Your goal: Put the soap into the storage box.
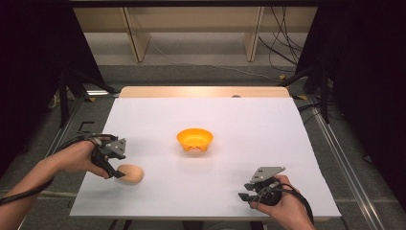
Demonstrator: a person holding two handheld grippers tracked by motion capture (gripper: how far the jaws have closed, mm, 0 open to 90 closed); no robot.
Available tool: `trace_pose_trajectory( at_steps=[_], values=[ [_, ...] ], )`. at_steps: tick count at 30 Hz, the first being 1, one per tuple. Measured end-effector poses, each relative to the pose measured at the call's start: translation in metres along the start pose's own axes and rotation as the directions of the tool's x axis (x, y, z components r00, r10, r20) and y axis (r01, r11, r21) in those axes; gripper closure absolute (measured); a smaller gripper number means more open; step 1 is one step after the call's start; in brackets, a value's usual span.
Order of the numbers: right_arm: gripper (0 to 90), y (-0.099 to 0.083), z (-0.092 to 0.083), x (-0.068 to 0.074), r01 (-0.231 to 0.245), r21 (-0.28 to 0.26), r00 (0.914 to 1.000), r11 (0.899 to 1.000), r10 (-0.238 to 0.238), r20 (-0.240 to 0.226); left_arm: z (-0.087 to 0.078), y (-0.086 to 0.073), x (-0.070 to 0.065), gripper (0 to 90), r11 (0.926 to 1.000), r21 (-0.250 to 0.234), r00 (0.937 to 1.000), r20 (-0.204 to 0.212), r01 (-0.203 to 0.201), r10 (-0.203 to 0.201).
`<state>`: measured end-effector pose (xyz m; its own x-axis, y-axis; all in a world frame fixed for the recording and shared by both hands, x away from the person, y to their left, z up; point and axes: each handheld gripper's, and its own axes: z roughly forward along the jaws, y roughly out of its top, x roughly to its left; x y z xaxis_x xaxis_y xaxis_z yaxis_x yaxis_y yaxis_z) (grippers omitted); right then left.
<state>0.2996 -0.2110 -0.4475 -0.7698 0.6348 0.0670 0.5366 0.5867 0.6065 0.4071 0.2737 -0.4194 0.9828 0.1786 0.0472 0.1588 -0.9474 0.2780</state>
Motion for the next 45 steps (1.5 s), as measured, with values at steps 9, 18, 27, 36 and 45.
trace_pose_trajectory(
  at_steps=[9,18,27,36,45],
  values=[
    [59.4,0.000,0.000,0.002,-0.010,-0.004,0.9999,1.000,0.010,-0.002,0.021,0.010,0.001,31.3,0.9932,0.098,0.9979,-0.008,-0.063,0.064],
    [58.8,0.000,0.002,-0.001,0.031,-0.014,0.9993,0.999,-0.031,-0.022,0.029,0.012,0.003,30.6,0.9907,0.115,0.9973,0.024,-0.072,0.070],
    [58.3,0.000,0.003,0.000,0.029,-0.025,0.9994,0.999,-0.030,-0.018,0.035,0.012,0.005,27.2,0.9892,0.127,0.9961,0.057,-0.073,0.067],
    [57.9,0.000,0.003,-0.001,0.026,-0.021,0.9994,0.999,-0.026,-0.022,0.045,0.015,0.009,25.7,0.9859,0.151,0.9952,0.076,-0.073,0.062],
    [57.7,0.000,0.001,0.002,-0.015,0.002,0.9997,1.000,0.015,-0.022,0.049,0.016,0.012,26.9,0.9895,0.141,0.9967,0.079,-0.031,0.020]
  ],
)
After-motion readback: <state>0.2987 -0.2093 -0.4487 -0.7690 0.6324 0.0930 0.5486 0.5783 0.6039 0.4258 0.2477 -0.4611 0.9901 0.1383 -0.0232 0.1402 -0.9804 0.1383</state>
